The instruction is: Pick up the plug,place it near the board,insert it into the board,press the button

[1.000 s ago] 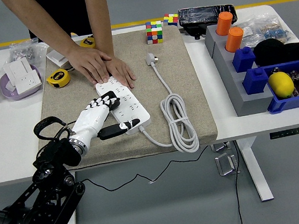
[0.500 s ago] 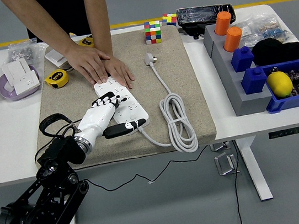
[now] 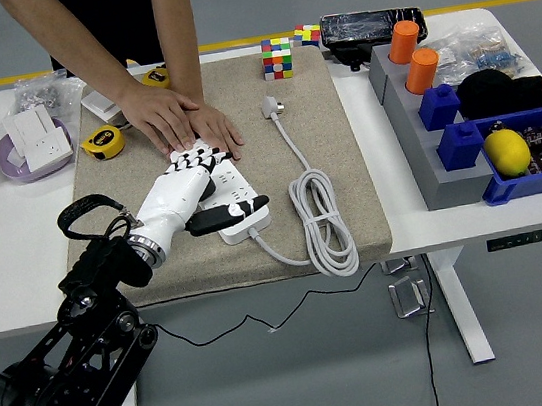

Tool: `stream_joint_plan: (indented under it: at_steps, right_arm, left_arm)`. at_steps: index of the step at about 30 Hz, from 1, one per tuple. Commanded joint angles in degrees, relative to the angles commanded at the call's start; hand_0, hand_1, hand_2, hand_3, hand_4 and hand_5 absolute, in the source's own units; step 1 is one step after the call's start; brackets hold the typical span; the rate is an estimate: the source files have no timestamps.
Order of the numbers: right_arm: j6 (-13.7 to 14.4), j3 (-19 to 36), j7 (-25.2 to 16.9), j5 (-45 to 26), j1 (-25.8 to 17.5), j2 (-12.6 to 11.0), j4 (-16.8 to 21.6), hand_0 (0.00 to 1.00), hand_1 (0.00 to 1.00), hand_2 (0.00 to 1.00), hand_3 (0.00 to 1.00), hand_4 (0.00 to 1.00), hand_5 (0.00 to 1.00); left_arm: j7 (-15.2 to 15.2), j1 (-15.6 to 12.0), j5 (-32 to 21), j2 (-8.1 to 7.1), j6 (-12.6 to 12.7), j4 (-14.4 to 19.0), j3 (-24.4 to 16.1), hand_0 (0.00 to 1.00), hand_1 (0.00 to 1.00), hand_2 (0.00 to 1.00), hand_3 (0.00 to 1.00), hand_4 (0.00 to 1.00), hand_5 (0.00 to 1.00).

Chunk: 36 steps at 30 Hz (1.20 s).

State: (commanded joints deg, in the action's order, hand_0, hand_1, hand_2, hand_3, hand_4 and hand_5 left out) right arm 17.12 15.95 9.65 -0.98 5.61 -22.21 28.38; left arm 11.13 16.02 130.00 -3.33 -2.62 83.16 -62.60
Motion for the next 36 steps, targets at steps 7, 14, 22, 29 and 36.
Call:
stream_joint_plan:
  at_steps: [7,14,22,29,36]
  right_arm:
    - [0.0,0.1,0.0,0.0,0.0,0.1,0.0,0.998,0.892,0.822,0.829,0.998,0.998]
    - [0.1,0.0,0.0,0.1,0.0,0.0,0.0,0.998,0.892,0.822,0.829,0.998,0.998]
    - [0.1,-0.2,0.0,0.1,-0.2,0.1,-0.1,0.998,0.893,0.822,0.829,0.998,0.998]
    - [0.1,-0.4,0.0,0.1,-0.2,0.1,-0.1,0.998,0.893,0.822,0.829,0.998,0.998]
    - [0.1,-0.5,0.0,0.0,-0.3,0.1,-0.1,0.998,0.893,0.822,0.829,0.998,0.998]
  left_arm:
    - [2.8,-0.9,0.0,-0.97,-4.8,9.7,1.1,0.541,0.587,0.525,0.933,0.837,0.375]
    - [3.0,-1.2,0.0,-1.84,-8.3,13.4,1.7,0.328,0.323,0.351,0.905,0.694,0.172]
    - [3.1,-1.3,0.0,-2.21,-12.0,13.1,2.5,0.236,0.135,0.186,0.871,0.606,0.132]
    - [4.1,-0.6,0.0,-2.31,-18.9,10.7,3.0,0.189,0.07,0.15,0.853,0.53,0.074]
    - [4.1,0.1,0.0,-1.66,-21.0,5.4,3.2,0.185,0.058,0.146,0.884,0.55,0.002]
